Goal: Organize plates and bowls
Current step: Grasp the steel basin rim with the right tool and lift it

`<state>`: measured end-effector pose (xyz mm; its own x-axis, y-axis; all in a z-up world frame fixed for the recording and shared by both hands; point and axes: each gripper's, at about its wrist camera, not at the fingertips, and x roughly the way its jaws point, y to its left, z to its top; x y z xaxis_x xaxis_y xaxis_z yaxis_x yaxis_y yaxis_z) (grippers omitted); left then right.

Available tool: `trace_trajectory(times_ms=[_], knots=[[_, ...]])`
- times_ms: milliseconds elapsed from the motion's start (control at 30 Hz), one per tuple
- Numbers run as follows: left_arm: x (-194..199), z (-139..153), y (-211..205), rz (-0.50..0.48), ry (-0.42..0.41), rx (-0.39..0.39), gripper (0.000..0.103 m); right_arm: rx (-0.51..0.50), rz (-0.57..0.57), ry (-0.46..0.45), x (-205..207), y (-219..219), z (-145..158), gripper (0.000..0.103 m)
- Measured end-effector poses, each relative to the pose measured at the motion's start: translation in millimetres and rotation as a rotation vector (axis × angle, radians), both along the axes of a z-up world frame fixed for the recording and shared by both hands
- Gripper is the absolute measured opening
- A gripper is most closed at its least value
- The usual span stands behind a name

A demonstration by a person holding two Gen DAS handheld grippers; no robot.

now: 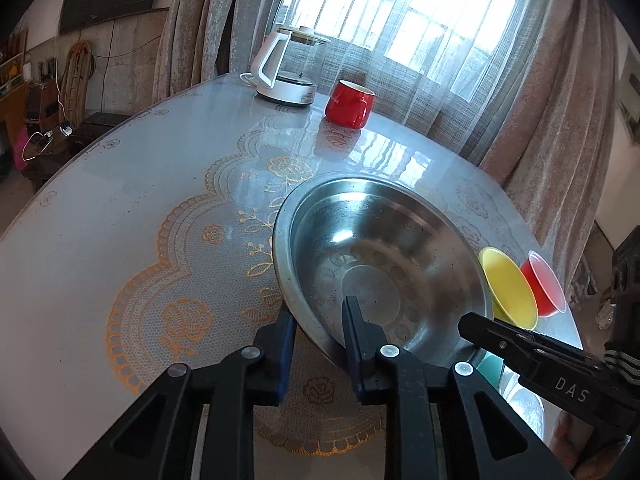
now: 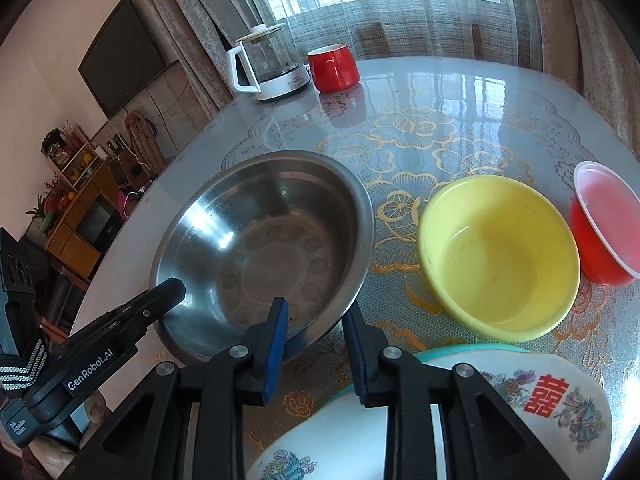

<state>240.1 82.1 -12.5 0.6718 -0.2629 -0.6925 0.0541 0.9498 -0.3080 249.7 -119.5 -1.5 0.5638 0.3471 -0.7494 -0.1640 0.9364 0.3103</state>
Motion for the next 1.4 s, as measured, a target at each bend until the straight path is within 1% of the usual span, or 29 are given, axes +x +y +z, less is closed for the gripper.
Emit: trace_trajectory(times_ms=[167,267,333,667,967,1133,1400], knots=[[-28.8,6.4,12.8,0.015,-0.017,0.001,0.026,-0.008,0.046,-0.025,-18.8,12.0,7.5,0.028],[-48.3,9.9,16.1,0.019,-0.037,0.036,0.026,-0.012,0.07,-0.031,-31.0,20.7,8.1,0.028],[-60.4,11.2,19.3,0.023,-0.04,0.046,0.026,-0.014,0.084,-0.033,-39.3,25.5,7.9,0.028],[-111.0,7.8,35.7,0.042,-0.035,0.018,0.027,-0.018,0.135,-0.032,-77.0,40.6,7.1,0.028],[-142.3,3.8,42.7,0.059,-0.029,-0.018,0.027,-0.027,0.16,-0.035,-96.9,48.1,5.1,0.028],[-156.3,-0.7,47.0,0.068,-0.021,-0.018,0.027,-0.04,0.18,-0.035,-110.1,53.5,1.7,0.028],[-169.7,-5.0,53.6,0.084,-0.021,-0.013,0.027,-0.027,0.199,-0.026,-117.7,59.0,-3.0,0.028]])
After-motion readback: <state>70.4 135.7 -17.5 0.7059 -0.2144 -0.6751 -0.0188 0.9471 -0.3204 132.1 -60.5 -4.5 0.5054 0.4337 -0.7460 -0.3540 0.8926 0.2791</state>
